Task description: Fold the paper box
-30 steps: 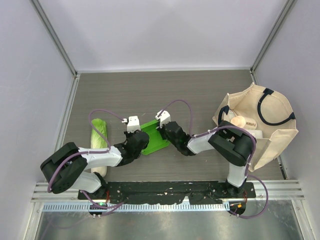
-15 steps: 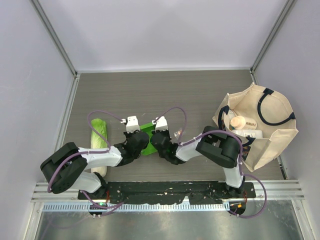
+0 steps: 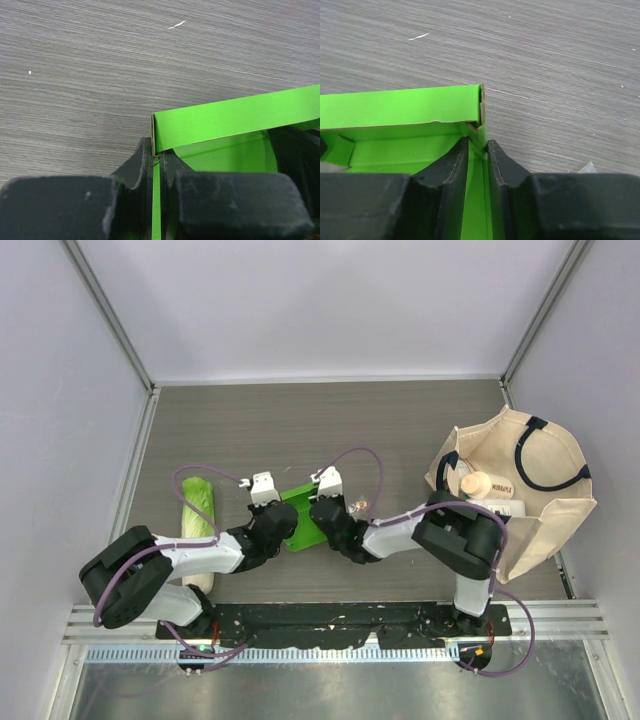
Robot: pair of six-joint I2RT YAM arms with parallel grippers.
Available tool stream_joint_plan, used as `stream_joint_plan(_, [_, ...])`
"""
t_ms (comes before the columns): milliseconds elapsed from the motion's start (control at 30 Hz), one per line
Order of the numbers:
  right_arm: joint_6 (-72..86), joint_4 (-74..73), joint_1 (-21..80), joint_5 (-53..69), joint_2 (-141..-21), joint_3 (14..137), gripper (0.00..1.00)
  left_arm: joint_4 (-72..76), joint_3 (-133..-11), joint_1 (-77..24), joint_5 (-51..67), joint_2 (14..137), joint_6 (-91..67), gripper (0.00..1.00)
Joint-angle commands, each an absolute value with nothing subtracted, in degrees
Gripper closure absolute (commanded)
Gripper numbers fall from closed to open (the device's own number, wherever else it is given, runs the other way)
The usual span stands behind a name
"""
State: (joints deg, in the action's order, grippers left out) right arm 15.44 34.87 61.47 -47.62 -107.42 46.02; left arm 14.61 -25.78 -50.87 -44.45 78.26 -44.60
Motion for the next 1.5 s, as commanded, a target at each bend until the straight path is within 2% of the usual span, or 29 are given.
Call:
stream_joint_plan(0, [12.8,34.5,58.2,-25.8,-99.0,41.3,0.72,12.4,-26.2,-51.3,-41.3,79.7,-47.2,1.0])
stream_joint_plan(100, [11.9,32.5,55.5,-14.2,-94.1,37.3,0.63,11.8,-26.4,-51.3,-41.7,79.5,-46.5,1.0])
stream_joint_plan(133, [11.6,31.6,55.0,-13.7,-93.1,36.1,0.57,11.8,-26.4,-51.4,-41.7,79.4,-46.2,1.0])
stream_joint_plan(233, [11.4,30.1,52.0,-11.7,-88.7,34.0,0.52,11.3,-26.3,-51.3,-42.0,78.9,-45.9,1.0])
stream_joint_plan(367, [8.3,31.2,50.2,-7.8,-87.6,34.3,0.51,11.2,-26.3,-51.3,-42.0,78.7,-45.3,1.0])
stream_joint_plan(667, [1.7,32.9,46.7,-2.9,-95.3,42.3,0.55,10.9,-27.0,-51.4,-41.6,78.6,-43.9,1.0])
stream_joint_plan(767, [0.4,33.3,46.7,-4.9,-98.1,45.2,0.58,11.1,-27.2,-51.4,-41.3,78.7,-43.3,1.0])
stream_joint_plan(867, [0.3,32.4,46.8,-6.8,-100.3,47.3,0.66,10.9,-27.4,-51.4,-41.5,78.8,-43.1,1.0])
stream_joint_plan(933, [0.3,33.8,47.5,-8.6,-101.0,47.1,0.79,10.7,-27.5,-51.4,-41.8,78.9,-43.1,1.0])
stream_joint_plan(967, [1.0,34.3,47.9,-13.5,-101.9,47.1,0.85,10.6,-27.9,-51.3,-41.9,79.1,-43.4,1.0])
stream_joint_plan(1000, [1.7,35.3,49.7,-16.1,-102.6,46.9,0.99,10.4,-28.0,-51.3,-42.2,79.3,-43.7,1.0])
stream_joint_plan(1033, [2.1,36.2,51.7,-23.6,-103.2,46.8,1.0,9.6,-28.5,-51.3,-42.6,79.5,-44.3,1.0])
stream_joint_plan(1067, [2.0,37.9,54.0,-42.5,-105.4,46.7,1.0,9.1,-29.1,-51.4,-42.9,79.8,-45.5,1.0])
stream_joint_plan(1100, [2.6,40.6,58.7,-54.5,-106.7,47.5,1.0,8.5,-29.5,-51.3,-43.2,80.2,-46.7,1.0])
stream_joint_plan(1167, [3.4,42.8,60.5,-64.6,-110.1,48.5,1.0,6.2,-30.7,-51.4,-43.5,80.4,-49.7,1.0])
stream_joint_plan(1200, [4.7,42.9,60.9,-66.0,-111.1,49.0,1.0,5.8,-30.8,-51.4,-43.3,80.3,-50.3,1.0])
stream_joint_plan(1300, [7.7,40.9,60.6,-63.8,-111.1,48.8,1.0,5.0,-31.3,-51.3,-42.4,80.8,-51.3,1.0])
stream_joint_plan(1367, [7.1,40.3,60.4,-58.0,-109.9,47.7,0.99,4.6,-31.3,-51.4,-42.4,81.2,-51.6,1.0])
stream_joint_plan(1433, [7.2,40.5,59.2,-44.5,-105.6,45.5,0.88,4.7,-30.8,-51.3,-42.5,81.5,-51.9,1.0])
stream_joint_plan(1467, [7.9,37.4,58.4,-38.8,-103.6,44.1,0.77,4.7,-30.7,-51.4,-42.8,81.5,-51.9,1.0])
